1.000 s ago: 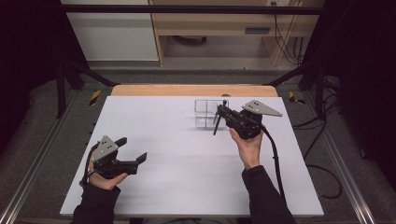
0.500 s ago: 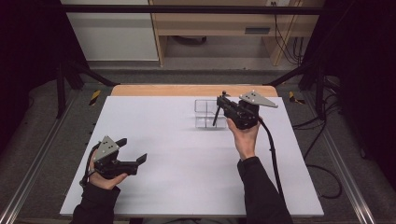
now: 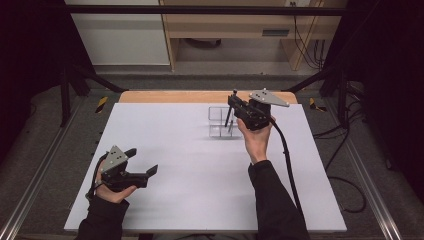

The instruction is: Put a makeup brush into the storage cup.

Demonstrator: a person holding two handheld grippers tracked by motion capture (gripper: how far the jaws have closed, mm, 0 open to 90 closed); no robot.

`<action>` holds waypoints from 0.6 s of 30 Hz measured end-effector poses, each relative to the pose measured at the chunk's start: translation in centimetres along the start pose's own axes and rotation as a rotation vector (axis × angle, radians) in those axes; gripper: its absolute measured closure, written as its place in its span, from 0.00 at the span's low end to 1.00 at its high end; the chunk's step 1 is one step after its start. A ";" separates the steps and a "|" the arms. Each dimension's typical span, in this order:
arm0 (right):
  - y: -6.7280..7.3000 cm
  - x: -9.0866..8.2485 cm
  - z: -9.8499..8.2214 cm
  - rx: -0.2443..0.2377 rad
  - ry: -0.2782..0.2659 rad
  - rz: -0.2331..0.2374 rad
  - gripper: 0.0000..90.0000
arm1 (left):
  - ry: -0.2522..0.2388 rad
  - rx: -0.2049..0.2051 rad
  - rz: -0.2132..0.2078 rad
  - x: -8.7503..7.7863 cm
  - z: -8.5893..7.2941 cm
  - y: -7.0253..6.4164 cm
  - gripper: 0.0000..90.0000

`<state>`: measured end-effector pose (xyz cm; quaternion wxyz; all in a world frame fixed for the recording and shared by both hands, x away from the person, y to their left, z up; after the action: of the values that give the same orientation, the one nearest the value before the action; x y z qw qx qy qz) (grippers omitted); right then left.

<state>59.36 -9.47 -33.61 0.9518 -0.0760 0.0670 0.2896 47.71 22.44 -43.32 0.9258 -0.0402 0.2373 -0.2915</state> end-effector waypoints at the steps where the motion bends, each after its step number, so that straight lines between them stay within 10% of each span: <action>1: 0.0 0.0 0.0 0.000 0.000 0.000 0.93 | 0.001 0.000 -0.002 0.0 0.0 0.0 0.06; 18: -0.8 2.7 0.5 -0.012 0.011 -0.062 0.93 | -0.002 0.005 -0.013 -0.1 0.0 0.0 0.06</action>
<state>62.09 -8.51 -33.50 0.9595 -0.0855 0.0679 0.2598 47.66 22.46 -43.25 0.9242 -0.0399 0.2357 -0.2980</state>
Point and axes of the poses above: each handheld gripper's, and its own axes: x roughly forward along the jaws, z roughly out of its top, y roughly to its left, the point moved 6 cm from there along x, roughly forward along the jaws, and after that the axes turned 14 degrees about -x, right-handed, at the moved point
